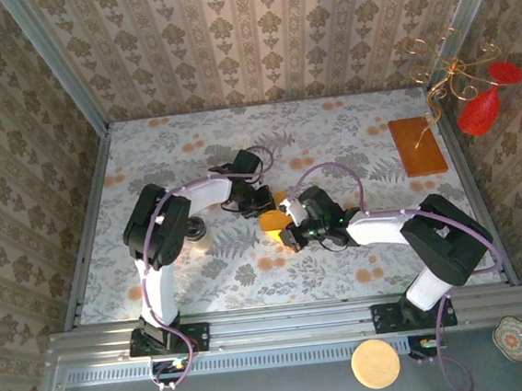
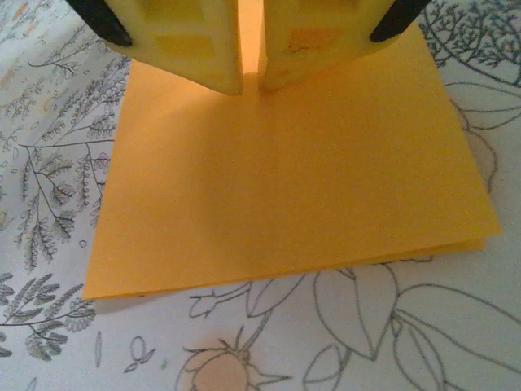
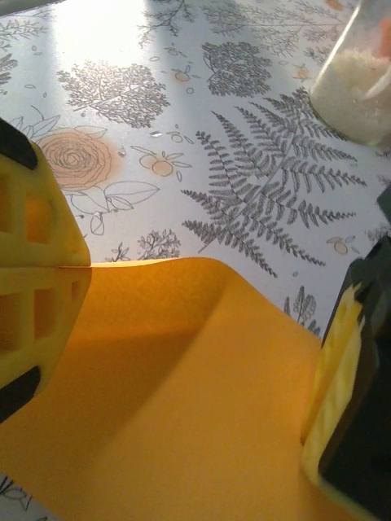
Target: Fold a paper plane with a square sheet of paper (pick it up from the middle)
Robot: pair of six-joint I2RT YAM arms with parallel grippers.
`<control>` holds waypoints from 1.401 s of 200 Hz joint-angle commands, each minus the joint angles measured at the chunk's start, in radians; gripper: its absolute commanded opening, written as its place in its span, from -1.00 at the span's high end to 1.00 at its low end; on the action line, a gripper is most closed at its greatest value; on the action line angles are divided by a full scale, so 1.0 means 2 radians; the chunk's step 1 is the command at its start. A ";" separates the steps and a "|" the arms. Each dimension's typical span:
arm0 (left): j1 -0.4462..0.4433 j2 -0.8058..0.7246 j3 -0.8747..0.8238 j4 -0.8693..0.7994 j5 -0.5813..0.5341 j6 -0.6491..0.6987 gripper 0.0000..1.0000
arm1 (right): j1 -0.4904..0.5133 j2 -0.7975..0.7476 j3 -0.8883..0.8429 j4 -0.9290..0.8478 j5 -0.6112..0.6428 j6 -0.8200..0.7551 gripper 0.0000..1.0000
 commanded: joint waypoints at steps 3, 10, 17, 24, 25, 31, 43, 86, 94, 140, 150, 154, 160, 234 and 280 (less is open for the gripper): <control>-0.003 0.017 0.006 -0.045 -0.014 0.024 0.70 | -0.011 0.008 0.014 -0.021 0.005 0.028 1.00; -0.003 0.018 0.006 -0.046 -0.014 0.025 0.71 | -0.012 0.008 0.016 -0.025 0.012 0.031 1.00; -0.004 0.019 0.006 -0.046 -0.013 0.026 0.71 | -0.014 0.008 0.017 -0.029 0.018 0.034 1.00; -0.004 0.020 0.006 -0.047 -0.013 0.027 0.72 | -0.015 0.009 0.018 -0.033 0.026 0.036 1.00; -0.004 0.020 0.006 -0.046 -0.012 0.027 0.72 | -0.015 0.009 0.018 -0.034 0.027 0.036 1.00; -0.004 0.020 0.006 -0.046 -0.011 0.028 0.72 | -0.017 0.010 0.019 -0.038 0.032 0.037 1.00; -0.004 0.021 0.007 -0.045 -0.010 0.029 0.72 | -0.019 0.012 0.020 -0.040 0.042 0.041 1.00; -0.004 0.022 0.010 -0.045 -0.005 0.034 0.73 | -0.019 0.018 0.022 -0.040 0.081 0.050 1.00; -0.004 0.023 0.011 -0.045 -0.004 0.035 0.73 | -0.020 0.019 0.023 -0.040 0.084 0.050 1.00; -0.004 0.022 0.012 -0.046 -0.002 0.039 0.74 | -0.019 0.025 0.028 -0.044 0.087 0.049 1.00; -0.004 0.022 0.011 -0.046 -0.002 0.039 0.74 | -0.019 0.025 0.029 -0.045 0.091 0.049 1.00; -0.004 0.021 0.010 -0.045 -0.002 0.039 0.74 | -0.019 0.026 0.029 -0.046 0.091 0.049 1.00; -0.004 0.022 0.009 -0.045 -0.002 0.039 0.74 | -0.019 0.026 0.030 -0.046 0.092 0.048 1.00; -0.004 0.024 0.012 -0.043 0.002 0.041 0.76 | -0.019 0.033 0.037 -0.048 0.099 0.044 1.00; -0.004 0.026 0.012 -0.042 0.004 0.042 0.77 | -0.019 0.034 0.038 -0.050 0.100 0.041 1.00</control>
